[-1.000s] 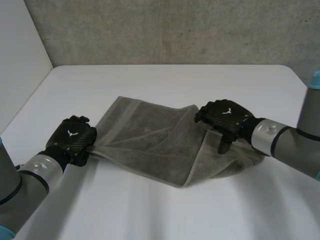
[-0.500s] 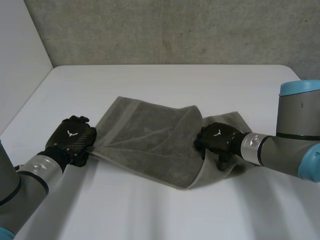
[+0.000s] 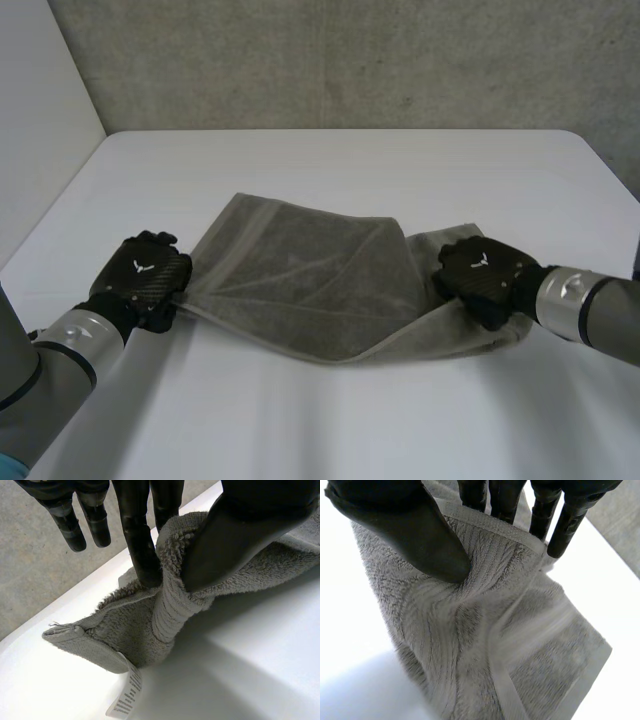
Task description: Fold the towel.
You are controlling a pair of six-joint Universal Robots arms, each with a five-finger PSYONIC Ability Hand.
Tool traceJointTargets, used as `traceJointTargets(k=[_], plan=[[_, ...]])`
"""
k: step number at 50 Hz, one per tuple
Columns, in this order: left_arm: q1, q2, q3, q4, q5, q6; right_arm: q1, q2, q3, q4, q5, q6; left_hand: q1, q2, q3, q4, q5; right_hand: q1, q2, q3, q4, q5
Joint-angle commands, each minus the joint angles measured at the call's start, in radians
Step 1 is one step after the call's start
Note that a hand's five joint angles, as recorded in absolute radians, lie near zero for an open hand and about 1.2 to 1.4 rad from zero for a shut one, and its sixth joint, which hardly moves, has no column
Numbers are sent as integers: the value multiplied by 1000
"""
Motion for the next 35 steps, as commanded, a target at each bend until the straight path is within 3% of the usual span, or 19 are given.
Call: traceJointTargets(k=[1, 10, 12, 23, 35], plan=[[6, 11, 0, -27, -1, 1, -62, -28, 127, -25, -13, 10, 135, 62, -51, -59, 75, 87, 95, -43, -76, 65], [29, 54, 17, -92, -2, 1, -128, -175, 164, -26, -14, 142, 135, 62, -51, -59, 75, 87, 95, -43, -76, 65], [37, 62, 25, -102, -2, 1, -165, -253, 134, -32, -14, 215, 135, 62, -51, -59, 75, 87, 95, -43, -76, 65], [49, 161, 151, -173, -8, -11, -194, -381, 16, -46, 19, 379, 135, 62, -51, -59, 75, 87, 95, -43, -76, 65], [47, 307, 124, -223, -7, -16, -205, -508, 52, -42, 30, 404, 135, 62, -51, -59, 75, 87, 95, -43, -76, 65]])
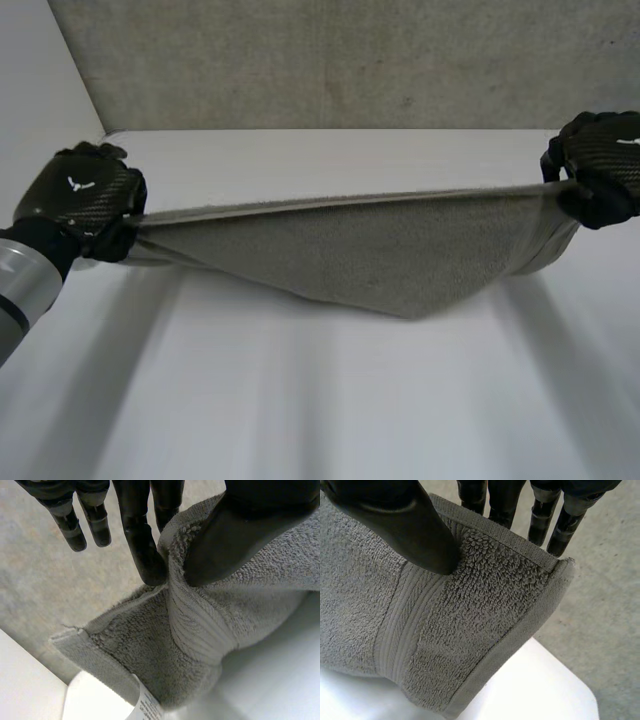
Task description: Fold the towel.
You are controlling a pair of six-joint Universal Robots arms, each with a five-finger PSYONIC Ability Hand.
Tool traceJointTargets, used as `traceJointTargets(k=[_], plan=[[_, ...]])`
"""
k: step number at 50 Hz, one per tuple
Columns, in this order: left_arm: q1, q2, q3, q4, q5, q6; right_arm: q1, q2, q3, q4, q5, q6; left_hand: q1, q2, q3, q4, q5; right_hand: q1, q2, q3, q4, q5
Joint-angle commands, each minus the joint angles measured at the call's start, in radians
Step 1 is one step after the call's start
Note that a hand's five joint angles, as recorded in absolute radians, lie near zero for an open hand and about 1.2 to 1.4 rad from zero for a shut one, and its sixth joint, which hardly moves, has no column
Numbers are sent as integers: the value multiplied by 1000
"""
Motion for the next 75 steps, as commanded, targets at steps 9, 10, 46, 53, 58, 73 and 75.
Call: traceJointTargets(k=[9, 10, 46, 53, 58, 73, 75], plan=[[2, 84, -97, -39, 5, 4, -93, -116, 141, 23, -11, -29, 135, 58, -51, -59, 75, 87, 64, -43, -76, 65], [2, 84, -97, -39, 5, 4, -116, -132, 157, 33, -15, -42, 135, 58, -51, -59, 75, 87, 64, -43, -76, 65], [-93, -641, 462, -114, 40, 29, -32, 398, -54, -68, 98, -154, 135, 58, -51, -59, 75, 87, 64, -43, -76, 65], [-109, -761, 591, -103, 40, 29, 36, 518, -138, -160, 152, -128, 135, 58, -51, -59, 75, 87, 64, -43, -76, 65], [-128, -827, 656, -90, 35, 30, 65, 565, -168, -210, 189, -121, 135, 58, -51, -59, 75, 87, 64, -43, -76, 65], [-131, -920, 690, 24, 20, 98, 83, 660, -215, -266, 236, -125, 135, 58, -51, -59, 75, 87, 64, -43, -76, 65], [-132, -933, 690, 35, 19, 139, 83, 665, -217, -267, 236, -125, 135, 58, -51, -59, 75, 87, 64, -43, -76, 65]])
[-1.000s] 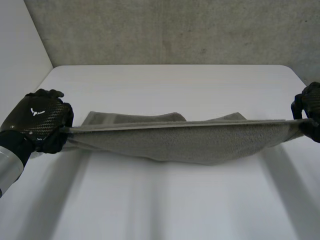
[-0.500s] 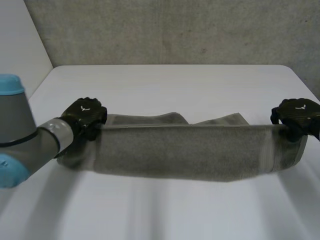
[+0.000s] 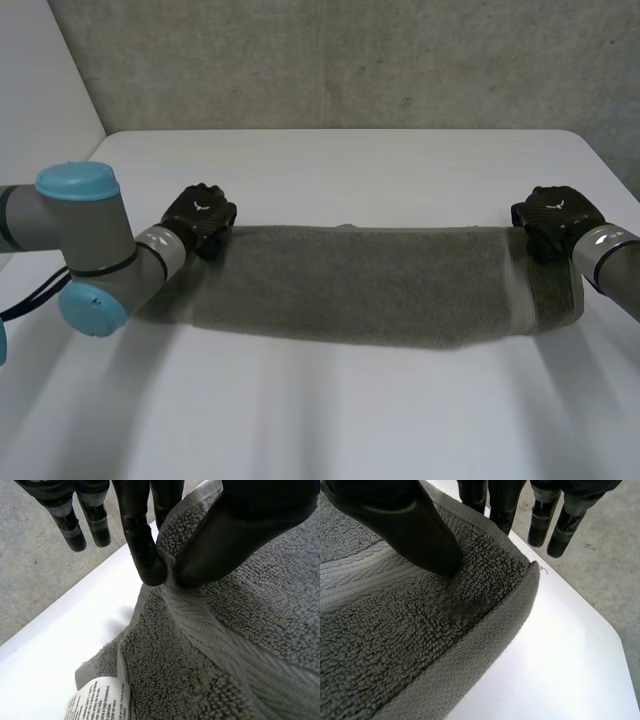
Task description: Fold the towel.
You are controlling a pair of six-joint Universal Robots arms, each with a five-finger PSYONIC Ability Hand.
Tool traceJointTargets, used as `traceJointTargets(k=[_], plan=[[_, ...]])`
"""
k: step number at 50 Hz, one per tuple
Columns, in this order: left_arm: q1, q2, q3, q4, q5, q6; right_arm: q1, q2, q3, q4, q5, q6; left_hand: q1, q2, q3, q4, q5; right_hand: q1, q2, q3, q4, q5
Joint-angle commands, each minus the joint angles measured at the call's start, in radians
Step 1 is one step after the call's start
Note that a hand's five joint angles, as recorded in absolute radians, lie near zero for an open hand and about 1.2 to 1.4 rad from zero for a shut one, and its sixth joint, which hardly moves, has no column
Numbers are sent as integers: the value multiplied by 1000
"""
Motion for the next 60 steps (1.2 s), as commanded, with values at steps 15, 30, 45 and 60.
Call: traceJointTargets(k=[15, 30, 45, 60], plan=[[-1, 7, -62, 28, -32, 106, -2, -31, 27, -44, 36, 16, -1068, -1151, -51, -59, -1148, -1134, -1157, -43, -76, -1165], [13, 411, -437, 115, -26, -131, -14, -329, 341, 11, -12, 36, -1033, -1115, -51, -59, -1113, -1134, -1157, -43, -76, -1165], [68, 592, -671, 204, -25, -164, -94, -263, 386, -11, -99, 37, -1038, -1121, -51, -59, -1119, -1134, -1157, -43, -76, -1165], [97, 374, -410, 192, -22, -129, -14, -104, 98, 50, -92, 102, -1030, -1112, -51, -59, -1110, -1134, -1157, -43, -76, -1165]])
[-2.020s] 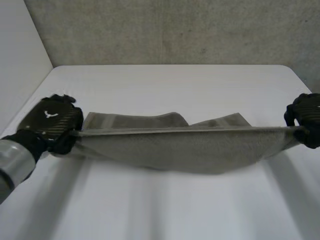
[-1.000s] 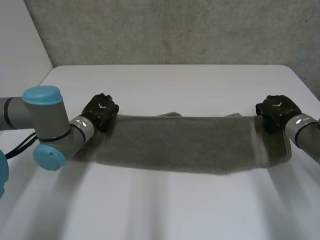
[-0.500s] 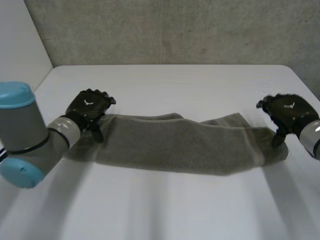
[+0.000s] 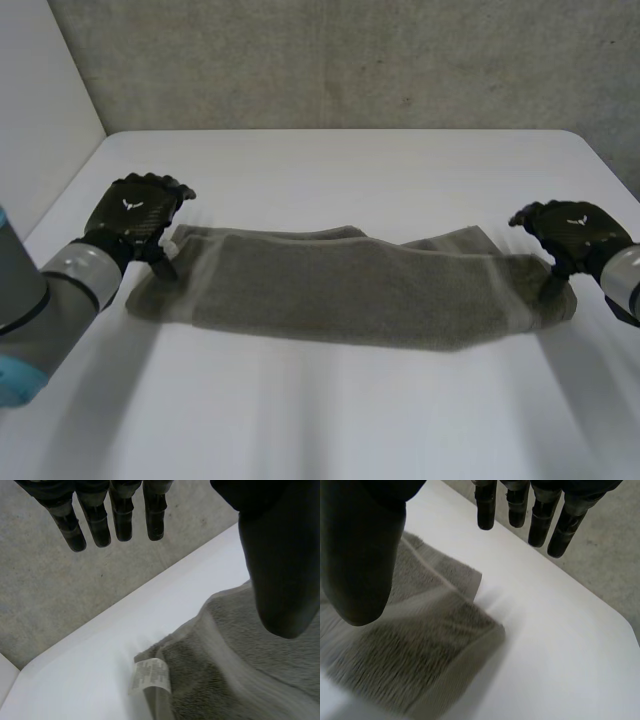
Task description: Fold the towel.
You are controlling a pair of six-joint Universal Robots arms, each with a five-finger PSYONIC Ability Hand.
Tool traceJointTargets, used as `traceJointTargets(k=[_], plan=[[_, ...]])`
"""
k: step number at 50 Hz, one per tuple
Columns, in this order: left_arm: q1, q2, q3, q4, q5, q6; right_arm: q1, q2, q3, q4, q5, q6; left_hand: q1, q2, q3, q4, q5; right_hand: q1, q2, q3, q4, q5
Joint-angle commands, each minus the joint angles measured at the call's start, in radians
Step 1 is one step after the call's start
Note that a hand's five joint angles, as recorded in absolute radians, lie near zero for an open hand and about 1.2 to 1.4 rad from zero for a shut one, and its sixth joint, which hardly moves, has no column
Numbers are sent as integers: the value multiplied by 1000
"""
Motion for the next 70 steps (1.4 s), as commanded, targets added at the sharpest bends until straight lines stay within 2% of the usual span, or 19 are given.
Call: traceJointTargets(k=[1, 9, 13, 21, 31, 40, 47, 59, 61, 68, 69, 70], plan=[[-6, -142, 190, -20, 0, 28, 53, 88, -127, 62, 7, 23, -51, -23, -51, -59, -1, -74, -74, -43, -76, -62], [-11, -343, 447, -134, 9, 102, 84, 132, -165, 65, 12, 23, -31, -3, -51, -59, 20, -74, -74, -43, -76, -62], [-8, -446, 555, -181, 64, 142, 87, 156, -167, 64, 9, 23, 7, 35, -51, -59, 58, -74, -74, -43, -76, -62], [-18, -529, 635, -206, 128, 151, 87, 187, -182, 51, 10, 20, 39, 67, -51, -59, 90, -74, -74, -43, -76, -62], [-49, -564, 685, -215, 191, 149, 87, 200, -176, 45, 12, 1, 101, 129, -51, -59, 152, -74, -74, -43, -76, -62], [-66, -624, 770, -298, 194, 153, 86, 201, -168, 45, 12, -2, 265, 293, -51, -59, 316, -74, -74, -43, -76, -62], [-67, -632, 781, -306, 191, 154, 86, 200, -170, 45, 12, -2, 409, 437, -51, -59, 460, -74, -74, -43, -76, -62], [-66, -636, 781, -304, 181, 156, 86, 195, -170, 45, 12, -2, 415, 443, -51, -59, 466, -74, -74, -43, -76, -62], [-66, -636, 781, -304, 181, 156, 86, 193, -173, 45, 12, -2, 532, 560, -51, -59, 583, -74, -74, -43, -76, -62], [-66, -652, 776, -306, 179, 174, 86, 198, -188, 45, 7, 3, 574, 602, -51, -59, 624, -74, -74, -43, -76, -62], [-66, -653, 774, -307, 179, 194, 84, 201, -202, 45, 4, 6, 690, 718, -51, -59, 741, -74, -74, -43, -76, -62], [-66, -653, 774, -307, 179, 194, 84, 201, -202, 45, 4, 6, 691, 719, -51, -59, 742, -74, -74, -43, -76, -62]])
